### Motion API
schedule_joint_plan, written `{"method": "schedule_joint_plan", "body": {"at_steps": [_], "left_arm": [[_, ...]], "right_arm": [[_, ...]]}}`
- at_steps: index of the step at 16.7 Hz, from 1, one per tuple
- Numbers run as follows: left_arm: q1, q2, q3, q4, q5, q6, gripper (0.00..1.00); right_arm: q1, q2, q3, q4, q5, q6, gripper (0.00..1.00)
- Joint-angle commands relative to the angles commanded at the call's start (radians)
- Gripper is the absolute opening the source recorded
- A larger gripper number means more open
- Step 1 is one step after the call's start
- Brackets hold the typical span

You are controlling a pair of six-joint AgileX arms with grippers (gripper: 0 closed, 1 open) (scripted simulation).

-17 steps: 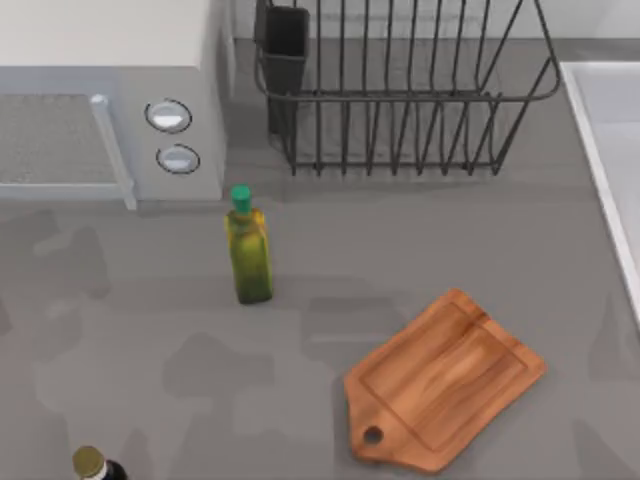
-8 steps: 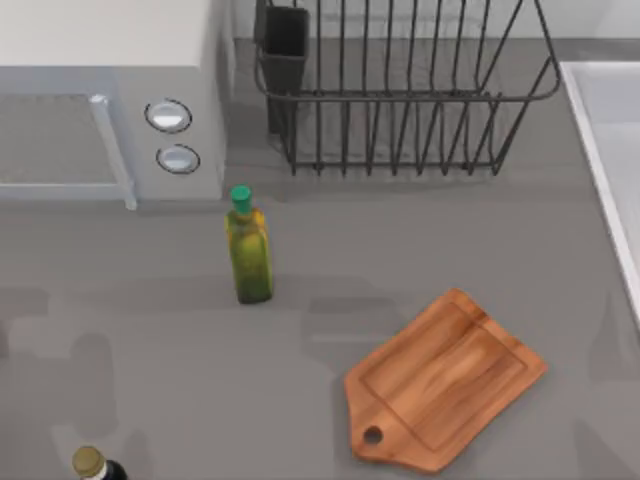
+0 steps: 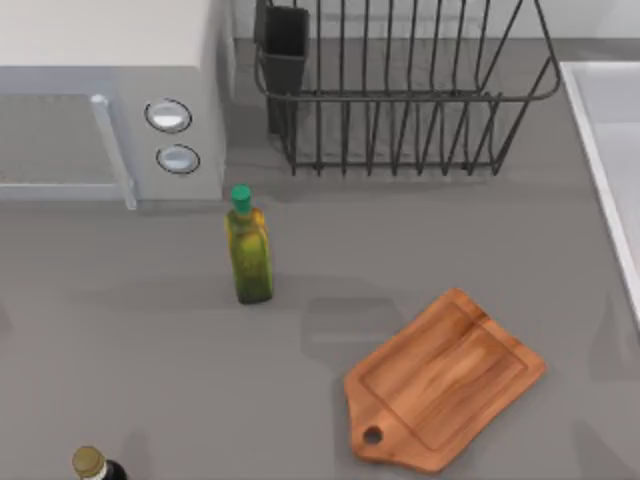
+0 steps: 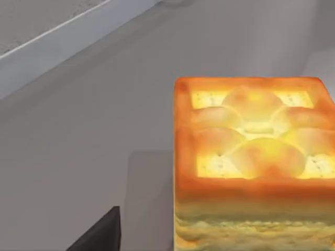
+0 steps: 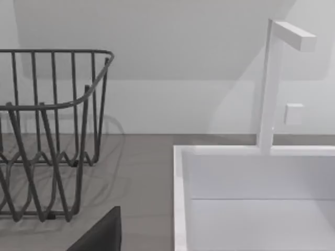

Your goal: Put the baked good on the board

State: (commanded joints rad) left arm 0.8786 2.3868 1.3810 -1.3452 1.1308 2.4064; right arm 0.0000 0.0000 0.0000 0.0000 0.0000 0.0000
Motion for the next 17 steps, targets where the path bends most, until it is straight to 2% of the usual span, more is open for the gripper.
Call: {"method": "schedule_joint_plan", "body": {"at_steps": [9, 12, 17], "left_arm": [[-0.019, 0.008, 0.014, 0.019, 0.021, -0.03, 1.0], [-0.072, 0.02, 0.025, 0.106, 0.056, -0.128, 1.0], [-0.14, 0.023, -0.04, 0.346, 0.089, -0.312, 1.0]], "right_arm": [[0.0, 0.0, 0.0, 0.0, 0.0, 0.0, 1.0], [0.0, 0.0, 0.0, 0.0, 0.0, 0.0, 1.0], [0.0, 0.0, 0.0, 0.0, 0.0, 0.0, 1.0]]}}
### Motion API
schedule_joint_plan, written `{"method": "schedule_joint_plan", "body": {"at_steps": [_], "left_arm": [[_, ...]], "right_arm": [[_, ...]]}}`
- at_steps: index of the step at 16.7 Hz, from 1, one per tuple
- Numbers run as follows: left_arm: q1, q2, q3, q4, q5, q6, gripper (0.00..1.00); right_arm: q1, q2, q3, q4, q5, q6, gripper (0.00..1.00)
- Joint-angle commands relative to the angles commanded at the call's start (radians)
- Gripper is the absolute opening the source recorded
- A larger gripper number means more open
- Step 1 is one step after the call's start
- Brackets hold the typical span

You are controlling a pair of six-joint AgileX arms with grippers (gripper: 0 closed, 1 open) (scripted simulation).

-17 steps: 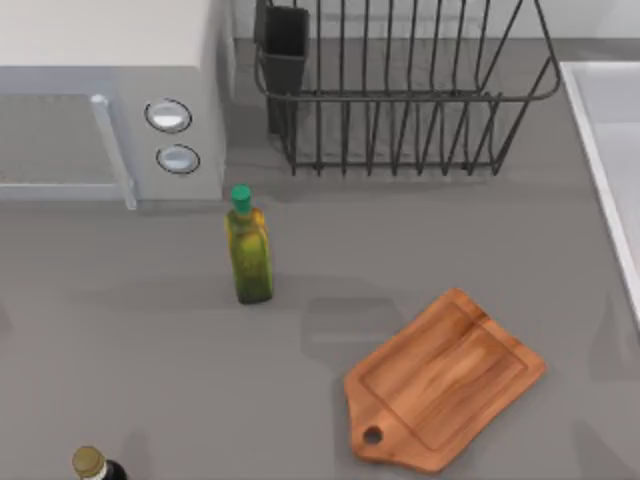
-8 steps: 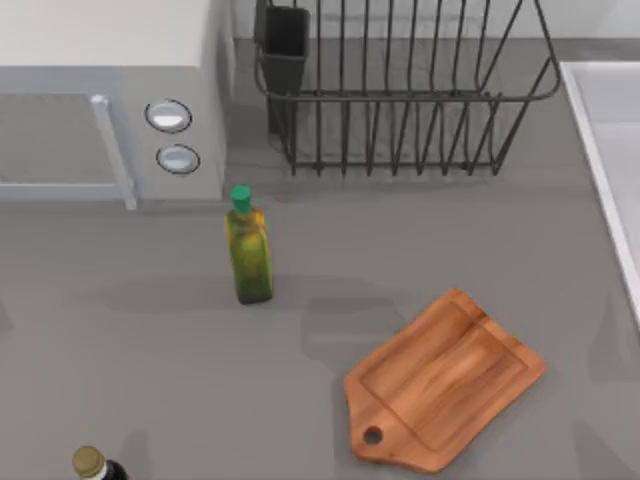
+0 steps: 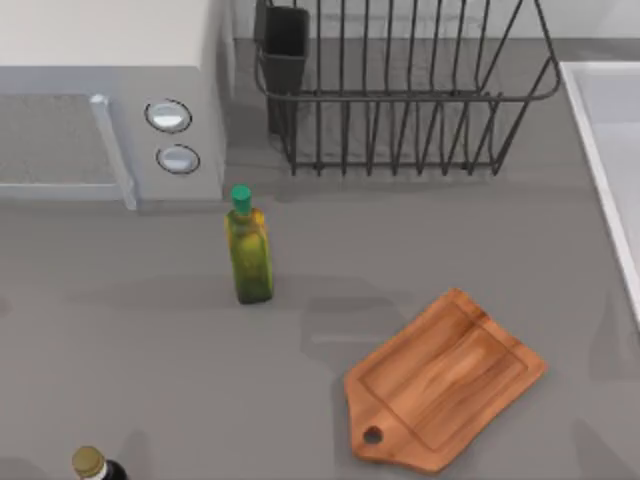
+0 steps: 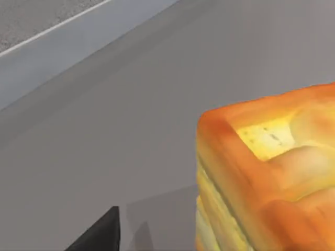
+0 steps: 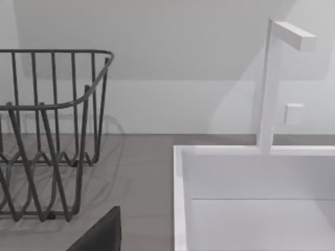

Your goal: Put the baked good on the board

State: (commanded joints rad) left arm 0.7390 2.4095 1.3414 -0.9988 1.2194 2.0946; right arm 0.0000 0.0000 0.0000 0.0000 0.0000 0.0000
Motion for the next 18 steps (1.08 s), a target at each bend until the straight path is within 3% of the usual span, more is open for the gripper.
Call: {"method": "schedule_joint_plan", "body": {"at_steps": [5, 11, 18], "left_arm": [[-0.04, -0.071, -0.121, 0.13, 0.021, -0.089, 1.0], [-0.041, -0.086, -0.152, 0.146, 0.025, -0.086, 1.0], [-0.041, -0.086, -0.152, 0.146, 0.025, -0.086, 0.47]], "right_arm": [[0.0, 0.0, 0.0, 0.0, 0.0, 0.0, 1.0], [0.0, 0.0, 0.0, 0.0, 0.0, 0.0, 1.0], [0.0, 0.0, 0.0, 0.0, 0.0, 0.0, 1.0]]}}
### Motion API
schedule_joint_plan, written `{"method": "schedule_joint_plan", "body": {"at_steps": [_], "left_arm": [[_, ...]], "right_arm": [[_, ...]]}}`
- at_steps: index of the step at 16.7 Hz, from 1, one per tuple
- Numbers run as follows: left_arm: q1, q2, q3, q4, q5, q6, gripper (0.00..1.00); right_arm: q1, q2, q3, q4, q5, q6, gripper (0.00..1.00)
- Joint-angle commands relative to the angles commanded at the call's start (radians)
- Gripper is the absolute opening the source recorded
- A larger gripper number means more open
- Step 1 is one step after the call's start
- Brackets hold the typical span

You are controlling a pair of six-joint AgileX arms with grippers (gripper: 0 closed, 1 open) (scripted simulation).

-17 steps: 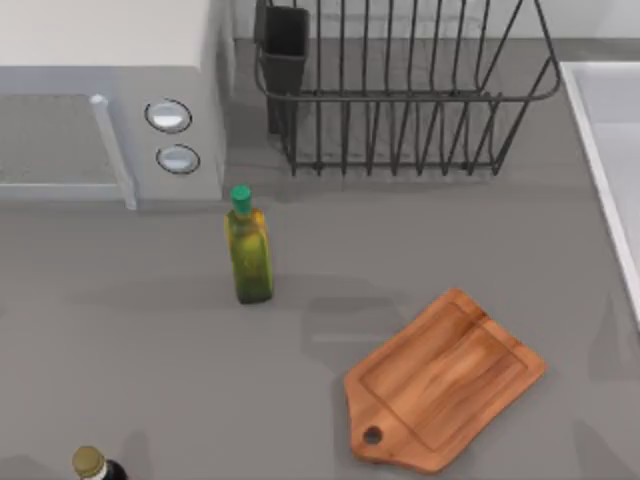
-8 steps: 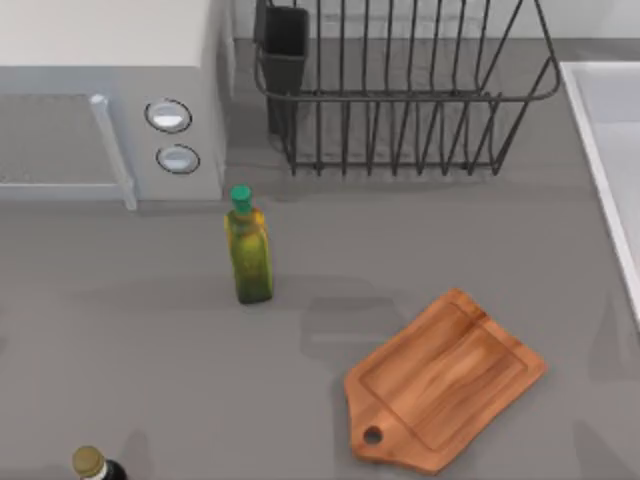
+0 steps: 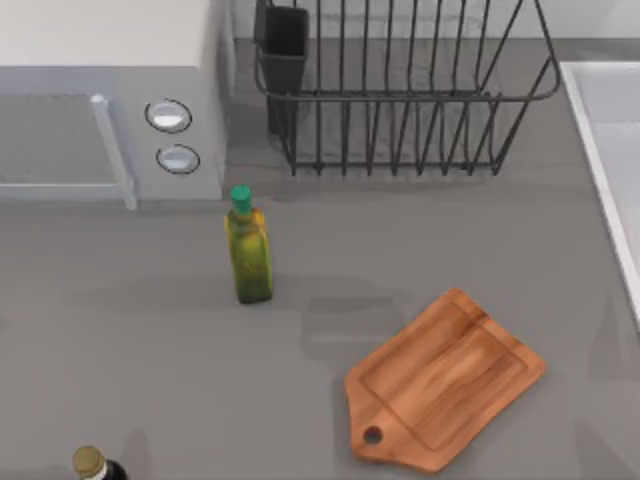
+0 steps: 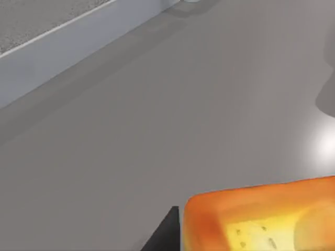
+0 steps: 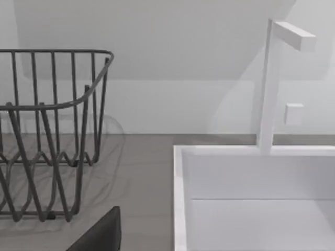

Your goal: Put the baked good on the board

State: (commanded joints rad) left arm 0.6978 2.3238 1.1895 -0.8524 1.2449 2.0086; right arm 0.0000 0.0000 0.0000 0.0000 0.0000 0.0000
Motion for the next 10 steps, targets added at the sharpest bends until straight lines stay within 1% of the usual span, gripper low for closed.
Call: {"method": "schedule_joint_plan", "body": {"at_steps": [6, 7, 10], "left_arm": [[0.0, 0.0, 0.0, 0.0, 0.0, 0.0, 0.02], [0.0, 0.0, 0.0, 0.0, 0.0, 0.0, 0.0], [0.0, 0.0, 0.0, 0.0, 0.0, 0.0, 0.0]], "right_arm": [[0.0, 0.0, 0.0, 0.0, 0.0, 0.0, 1.0], [0.0, 0.0, 0.0, 0.0, 0.0, 0.0, 1.0], [0.0, 0.0, 0.0, 0.0, 0.0, 0.0, 1.0]]}}
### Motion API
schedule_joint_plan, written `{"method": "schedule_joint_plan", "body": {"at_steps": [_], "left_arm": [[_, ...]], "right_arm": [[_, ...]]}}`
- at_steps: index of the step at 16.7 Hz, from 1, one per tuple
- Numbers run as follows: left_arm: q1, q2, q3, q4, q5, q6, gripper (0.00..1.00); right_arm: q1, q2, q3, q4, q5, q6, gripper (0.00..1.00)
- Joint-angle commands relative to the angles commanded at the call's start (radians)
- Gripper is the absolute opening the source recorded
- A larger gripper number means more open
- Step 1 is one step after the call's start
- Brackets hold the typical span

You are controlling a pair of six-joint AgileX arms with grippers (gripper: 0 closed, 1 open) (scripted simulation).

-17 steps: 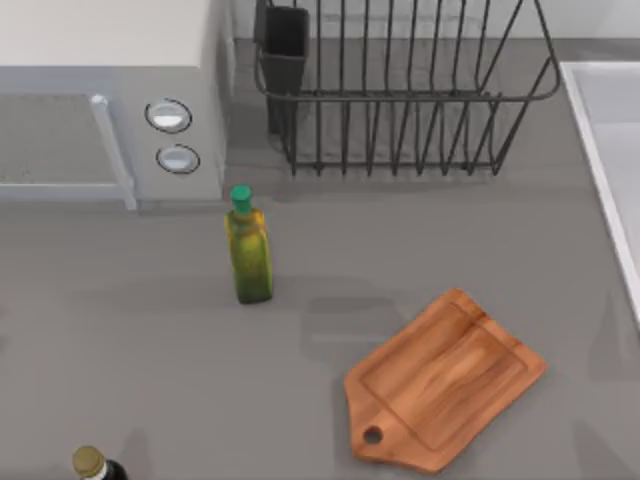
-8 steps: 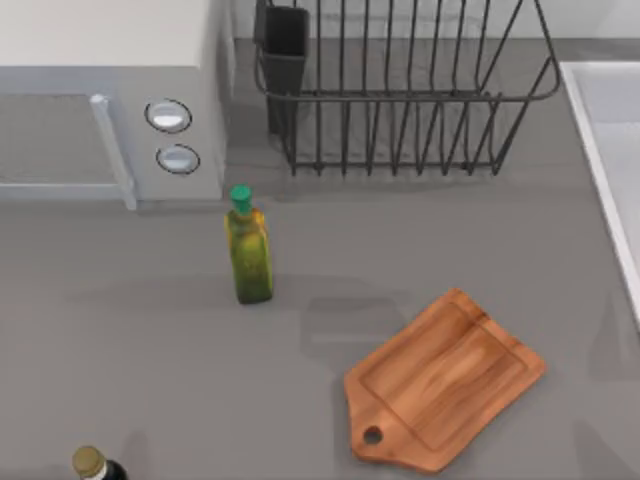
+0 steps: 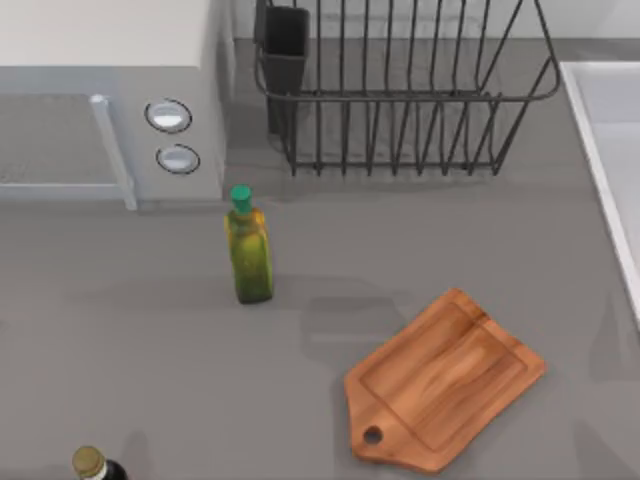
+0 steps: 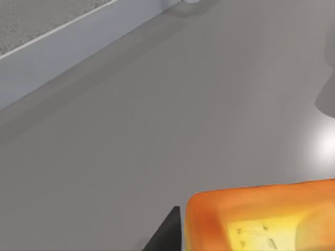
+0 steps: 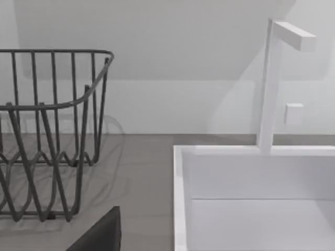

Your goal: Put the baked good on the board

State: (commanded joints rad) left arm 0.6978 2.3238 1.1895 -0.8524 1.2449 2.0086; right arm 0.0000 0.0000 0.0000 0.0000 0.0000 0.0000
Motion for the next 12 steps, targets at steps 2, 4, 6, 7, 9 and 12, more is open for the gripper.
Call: {"method": "schedule_joint_plan", "body": {"at_steps": [2, 4, 6, 7, 9, 12], "left_arm": [[0.0, 0.0, 0.0, 0.0, 0.0, 0.0, 0.0], [0.0, 0.0, 0.0, 0.0, 0.0, 0.0, 0.0], [0.004, -0.002, 0.001, -0.002, 0.001, 0.001, 0.0], [0.006, -0.012, 0.004, -0.014, 0.004, -0.001, 0.0], [0.011, -0.05, 0.016, -0.059, 0.01, -0.001, 0.0], [0.014, -0.138, 0.037, -0.174, 0.012, -0.004, 0.0]], "right_arm": [[0.0, 0.0, 0.0, 0.0, 0.0, 0.0, 1.0], [0.0, 0.0, 0.0, 0.0, 0.0, 0.0, 1.0], [0.0, 0.0, 0.0, 0.0, 0.0, 0.0, 1.0], [0.0, 0.0, 0.0, 0.0, 0.0, 0.0, 1.0], [0.0, 0.0, 0.0, 0.0, 0.0, 0.0, 1.0], [0.0, 0.0, 0.0, 0.0, 0.0, 0.0, 1.0]]}}
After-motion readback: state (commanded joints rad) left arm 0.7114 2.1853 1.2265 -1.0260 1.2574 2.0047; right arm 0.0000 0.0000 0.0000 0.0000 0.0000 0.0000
